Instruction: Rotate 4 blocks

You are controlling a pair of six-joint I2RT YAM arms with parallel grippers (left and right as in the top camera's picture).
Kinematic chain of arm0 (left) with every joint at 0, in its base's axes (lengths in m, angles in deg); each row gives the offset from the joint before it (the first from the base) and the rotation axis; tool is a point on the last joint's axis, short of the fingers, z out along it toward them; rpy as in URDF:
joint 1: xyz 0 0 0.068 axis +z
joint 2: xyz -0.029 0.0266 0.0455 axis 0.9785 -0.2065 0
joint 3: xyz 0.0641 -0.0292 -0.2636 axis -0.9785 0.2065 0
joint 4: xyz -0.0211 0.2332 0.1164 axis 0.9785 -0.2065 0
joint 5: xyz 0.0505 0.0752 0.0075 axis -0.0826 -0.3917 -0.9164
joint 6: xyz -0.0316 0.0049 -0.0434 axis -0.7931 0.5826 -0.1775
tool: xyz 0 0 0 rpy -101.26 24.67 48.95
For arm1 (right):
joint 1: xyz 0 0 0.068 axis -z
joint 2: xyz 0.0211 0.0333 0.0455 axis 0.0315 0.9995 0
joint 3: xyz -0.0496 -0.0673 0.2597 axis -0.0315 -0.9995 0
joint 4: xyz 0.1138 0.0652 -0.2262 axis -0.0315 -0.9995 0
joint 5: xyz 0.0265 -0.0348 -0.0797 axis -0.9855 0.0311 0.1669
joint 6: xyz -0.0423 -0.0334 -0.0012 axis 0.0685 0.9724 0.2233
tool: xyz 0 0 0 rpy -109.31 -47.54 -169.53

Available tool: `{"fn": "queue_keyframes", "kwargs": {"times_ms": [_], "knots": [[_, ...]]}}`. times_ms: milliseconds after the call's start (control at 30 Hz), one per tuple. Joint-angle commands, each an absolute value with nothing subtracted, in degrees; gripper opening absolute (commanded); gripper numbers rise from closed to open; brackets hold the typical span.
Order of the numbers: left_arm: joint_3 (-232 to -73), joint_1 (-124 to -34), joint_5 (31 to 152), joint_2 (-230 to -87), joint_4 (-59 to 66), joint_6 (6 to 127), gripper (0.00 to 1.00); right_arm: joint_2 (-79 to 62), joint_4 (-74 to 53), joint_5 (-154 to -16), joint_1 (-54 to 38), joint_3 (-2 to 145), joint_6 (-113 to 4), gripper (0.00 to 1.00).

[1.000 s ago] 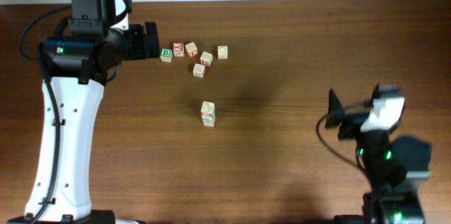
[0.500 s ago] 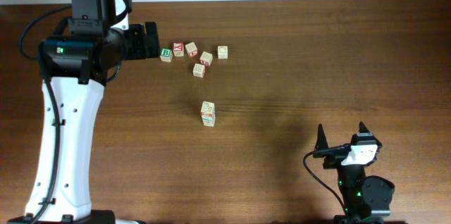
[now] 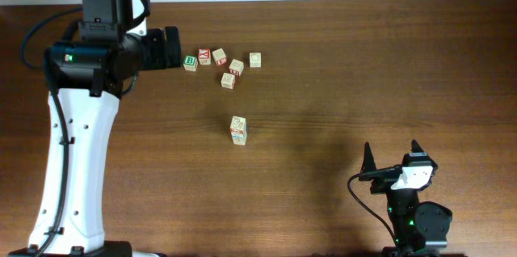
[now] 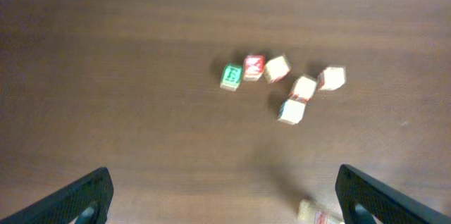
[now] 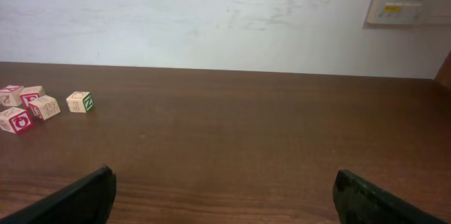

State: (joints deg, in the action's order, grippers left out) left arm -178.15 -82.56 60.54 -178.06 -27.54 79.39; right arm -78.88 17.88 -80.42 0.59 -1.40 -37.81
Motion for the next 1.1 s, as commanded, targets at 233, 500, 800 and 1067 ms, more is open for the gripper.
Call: {"fn": "queue_keyframes", "kwargs": {"times_ms": [233, 500, 800, 1067], "knots": [[-158.44, -79.91, 56.67, -164.62, -8.2, 83.04, 0.99, -79.44, 17.81, -79.68, 0.89, -1.86, -37.83, 0.98], [-113.5, -74.21, 60.02, -129.23, 21.0, 87.47, 0.99, -79.44, 17.81, -79.68, 0.89, -1.86, -37.83, 0.98], [-79.4, -72.76, 62.44, -100.32, 40.72, 94.03, 0.99, -79.44, 17.81, -79.68, 0.89, -1.86, -37.83, 0.98], [-73.42, -72.83, 62.42, -86.92, 32.74, 96.54, 0.99, -79.44, 17.81, -79.68, 0.89, -1.86, -37.83, 0.98]]}}
